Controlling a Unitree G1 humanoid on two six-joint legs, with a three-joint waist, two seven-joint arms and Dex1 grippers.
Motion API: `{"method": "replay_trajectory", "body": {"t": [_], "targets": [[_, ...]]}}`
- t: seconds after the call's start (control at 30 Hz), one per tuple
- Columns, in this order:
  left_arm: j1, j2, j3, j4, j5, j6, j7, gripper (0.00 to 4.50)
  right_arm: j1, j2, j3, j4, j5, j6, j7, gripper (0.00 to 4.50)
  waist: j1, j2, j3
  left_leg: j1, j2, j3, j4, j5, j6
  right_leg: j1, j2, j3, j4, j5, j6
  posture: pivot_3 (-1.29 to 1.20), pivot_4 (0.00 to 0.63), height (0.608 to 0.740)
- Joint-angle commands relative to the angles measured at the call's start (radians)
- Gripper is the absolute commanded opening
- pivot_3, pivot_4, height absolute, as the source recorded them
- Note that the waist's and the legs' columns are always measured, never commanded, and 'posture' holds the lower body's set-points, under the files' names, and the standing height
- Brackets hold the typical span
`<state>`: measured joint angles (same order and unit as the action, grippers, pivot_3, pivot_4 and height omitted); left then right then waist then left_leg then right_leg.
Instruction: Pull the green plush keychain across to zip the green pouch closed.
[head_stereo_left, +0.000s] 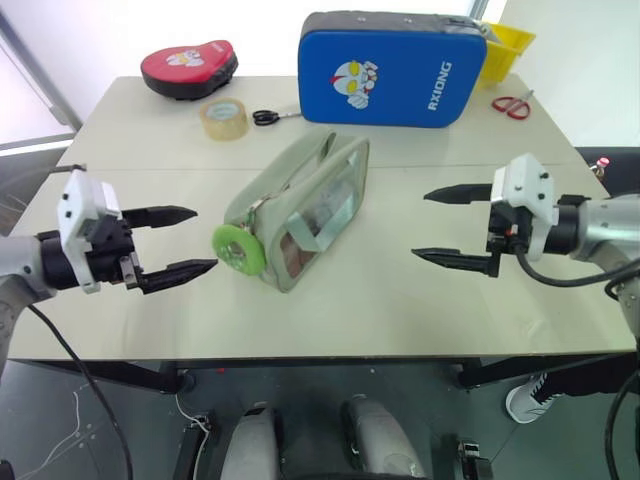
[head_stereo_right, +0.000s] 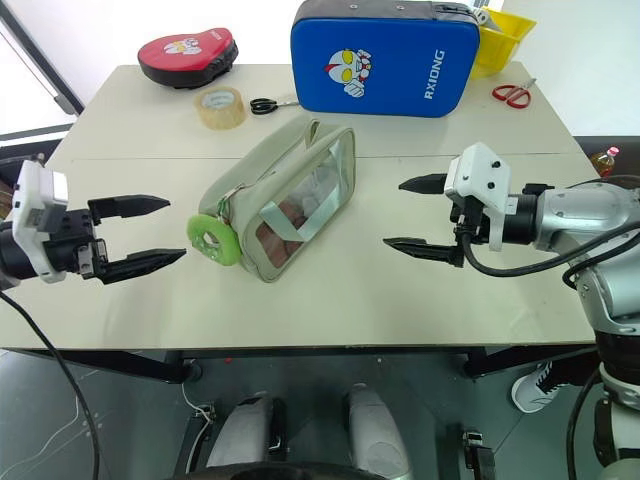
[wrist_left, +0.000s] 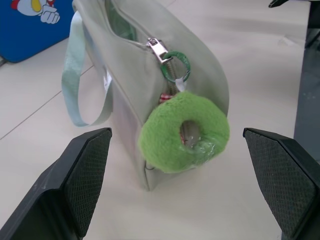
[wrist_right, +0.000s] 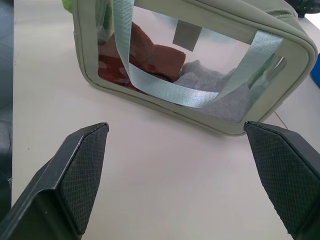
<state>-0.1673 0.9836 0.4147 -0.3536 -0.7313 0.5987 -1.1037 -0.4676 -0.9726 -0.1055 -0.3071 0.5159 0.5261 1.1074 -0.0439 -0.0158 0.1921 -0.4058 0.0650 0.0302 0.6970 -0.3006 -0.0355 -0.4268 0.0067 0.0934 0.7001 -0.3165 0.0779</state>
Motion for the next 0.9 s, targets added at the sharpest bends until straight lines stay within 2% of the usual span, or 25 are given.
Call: {"method": "replay_trajectory", "body": {"t": [0.03, 0.47, 0.9], "targets": [[-0.033, 0.009, 0.044, -0.018, -0.039, 0.016, 0.031, 4.49, -0.018, 0.002, -0.014, -0.01, 0.004, -0.014, 0.0, 4.5, 0.0, 0.0, 0.0, 0.0, 0.0, 0.0, 0.0, 0.0, 0.0, 0.0, 0.0, 0.0, 0.0, 0.0, 0.0, 0.0, 0.15, 0.737], [-0.042, 0.039, 0.021, 0.007, -0.031, 0.012, -0.001, 4.49, -0.006, 0.005, -0.022, -0.015, 0.005, -0.015, -0.003, 4.5, 0.0, 0.0, 0.0, 0.0, 0.0, 0.0, 0.0, 0.0, 0.0, 0.0, 0.0, 0.0, 0.0, 0.0, 0.0, 0.0, 0.15, 0.737], [-0.047, 0.029, 0.015, 0.031, -0.022, -0.001, -0.025, 4.49, -0.023, -0.003, -0.025, -0.001, 0.004, -0.015, 0.0, 4.5, 0.0, 0.0, 0.0, 0.0, 0.0, 0.0, 0.0, 0.0, 0.0, 0.0, 0.0, 0.0, 0.0, 0.0, 0.0, 0.0, 0.15, 0.737]]}}
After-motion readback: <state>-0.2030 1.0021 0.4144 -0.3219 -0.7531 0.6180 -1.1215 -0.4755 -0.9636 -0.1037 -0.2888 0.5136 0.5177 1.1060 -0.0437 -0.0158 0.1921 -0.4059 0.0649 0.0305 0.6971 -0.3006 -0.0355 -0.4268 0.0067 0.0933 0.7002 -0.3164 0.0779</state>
